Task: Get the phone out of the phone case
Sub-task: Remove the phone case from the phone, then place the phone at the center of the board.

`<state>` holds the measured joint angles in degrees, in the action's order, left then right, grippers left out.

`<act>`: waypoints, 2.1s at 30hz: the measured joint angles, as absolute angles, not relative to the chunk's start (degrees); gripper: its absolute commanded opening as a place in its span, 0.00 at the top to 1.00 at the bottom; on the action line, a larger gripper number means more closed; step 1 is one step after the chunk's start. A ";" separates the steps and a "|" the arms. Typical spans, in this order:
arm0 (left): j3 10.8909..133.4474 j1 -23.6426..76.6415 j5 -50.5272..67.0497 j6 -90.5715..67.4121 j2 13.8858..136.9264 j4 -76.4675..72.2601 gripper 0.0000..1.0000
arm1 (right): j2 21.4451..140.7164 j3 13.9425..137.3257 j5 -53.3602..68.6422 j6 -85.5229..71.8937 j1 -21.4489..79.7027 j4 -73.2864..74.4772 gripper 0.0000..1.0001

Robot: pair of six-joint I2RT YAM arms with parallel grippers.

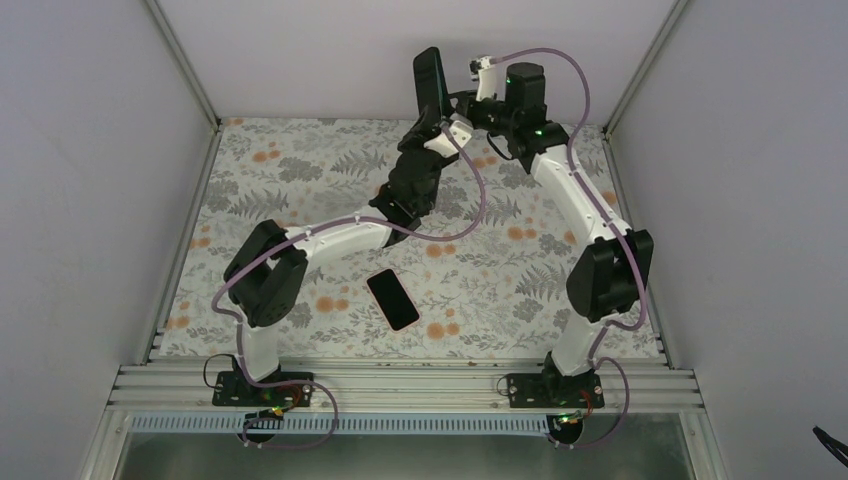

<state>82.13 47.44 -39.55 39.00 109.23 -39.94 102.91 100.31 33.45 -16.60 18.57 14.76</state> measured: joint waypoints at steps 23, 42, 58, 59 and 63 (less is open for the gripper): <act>81.08 48.38 -39.16 61.91 117.78 -67.61 0.91 | 101.60 96.49 38.72 -21.08 17.10 8.60 0.97; 73.52 48.38 -38.33 63.05 112.97 -65.25 0.98 | 101.38 96.53 30.87 -14.00 18.79 16.16 0.97; 68.97 44.14 -35.66 41.67 84.20 -29.56 0.98 | 99.20 97.56 9.45 0.99 14.52 27.31 0.97; 68.01 43.97 -35.62 41.52 83.13 -28.80 0.98 | 99.20 97.56 9.47 1.34 14.50 27.94 0.97; 61.25 43.22 -35.33 43.09 80.05 -26.35 0.98 | 99.20 97.54 12.53 3.03 14.39 30.98 0.97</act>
<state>61.25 43.22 -35.33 43.09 80.05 -26.35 99.20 97.54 12.53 3.03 14.39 30.98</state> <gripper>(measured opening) 0.085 0.058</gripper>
